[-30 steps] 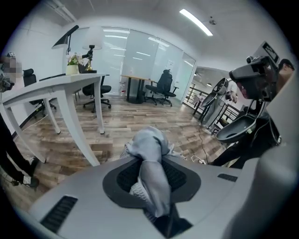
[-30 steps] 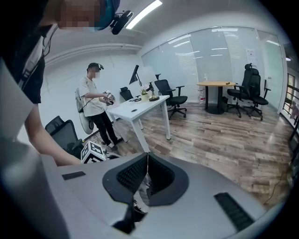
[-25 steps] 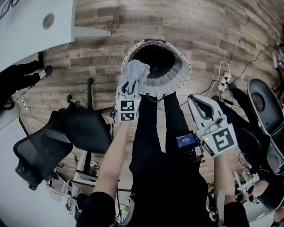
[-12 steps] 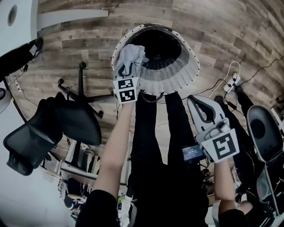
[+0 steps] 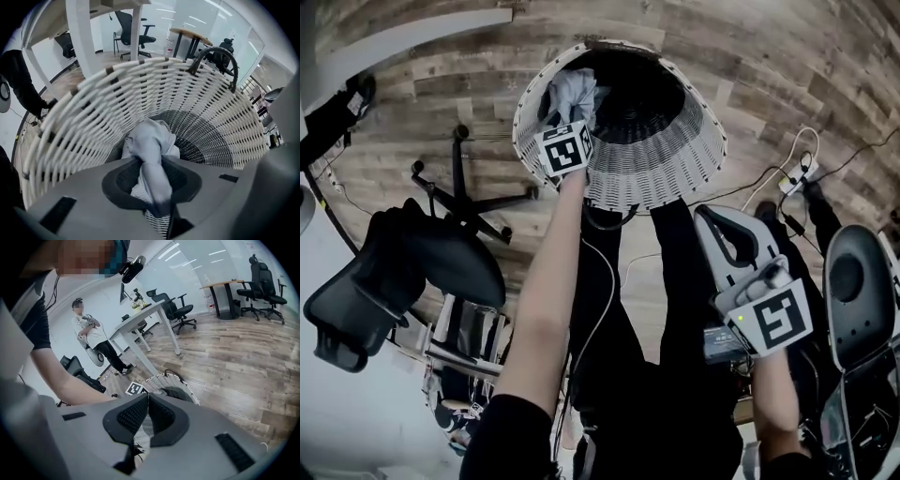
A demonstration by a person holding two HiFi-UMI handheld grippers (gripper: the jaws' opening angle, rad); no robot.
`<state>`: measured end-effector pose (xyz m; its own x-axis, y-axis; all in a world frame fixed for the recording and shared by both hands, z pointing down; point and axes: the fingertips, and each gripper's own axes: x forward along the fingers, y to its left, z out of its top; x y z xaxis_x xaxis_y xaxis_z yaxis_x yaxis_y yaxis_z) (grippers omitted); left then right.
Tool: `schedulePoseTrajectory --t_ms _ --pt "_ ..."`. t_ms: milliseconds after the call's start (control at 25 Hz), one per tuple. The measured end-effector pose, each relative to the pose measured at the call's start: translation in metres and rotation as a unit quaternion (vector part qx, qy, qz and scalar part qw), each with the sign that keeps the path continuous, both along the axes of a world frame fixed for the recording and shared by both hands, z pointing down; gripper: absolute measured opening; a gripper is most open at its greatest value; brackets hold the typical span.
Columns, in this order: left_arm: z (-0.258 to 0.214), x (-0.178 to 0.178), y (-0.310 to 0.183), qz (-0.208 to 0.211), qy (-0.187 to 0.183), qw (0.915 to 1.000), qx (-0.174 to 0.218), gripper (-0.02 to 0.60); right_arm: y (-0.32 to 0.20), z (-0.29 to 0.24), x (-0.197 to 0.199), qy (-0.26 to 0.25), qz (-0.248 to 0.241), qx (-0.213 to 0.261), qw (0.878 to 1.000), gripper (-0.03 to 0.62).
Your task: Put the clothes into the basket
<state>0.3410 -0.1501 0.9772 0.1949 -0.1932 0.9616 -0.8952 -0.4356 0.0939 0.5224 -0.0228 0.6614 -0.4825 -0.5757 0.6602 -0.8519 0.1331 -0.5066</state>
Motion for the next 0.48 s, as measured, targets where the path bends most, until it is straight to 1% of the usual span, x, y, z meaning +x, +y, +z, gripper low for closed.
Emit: schedulePoseTrajectory --t_ms 120,240,320,360,480 --pt "0.024 0.002 0.008 -0.002 -0.007 0.9999 -0.015 0.100 -0.003 0.016 0.003 -0.005 0.010 -0.006 1.000 0.017" --pt "0.043 0.000 0.011 0.000 -0.012 0.9997 -0.021 0.098 -0.005 0.031 0.003 -0.009 0.015 -0.011 1.000 0.017" --pt "0.055 -0.002 0.010 0.000 -0.016 0.9996 -0.022 0.081 -0.002 0.041 0.003 -0.010 0.016 -0.017 1.000 0.017" --pt "0.060 -0.002 0.008 0.000 -0.018 0.9996 -0.023 0.062 0.000 0.046 0.003 -0.010 0.016 -0.020 1.000 0.017" --pt "0.074 -0.005 0.003 0.006 -0.025 0.9993 -0.027 0.051 0.006 0.057 0.002 -0.011 0.018 -0.031 0.999 0.017"
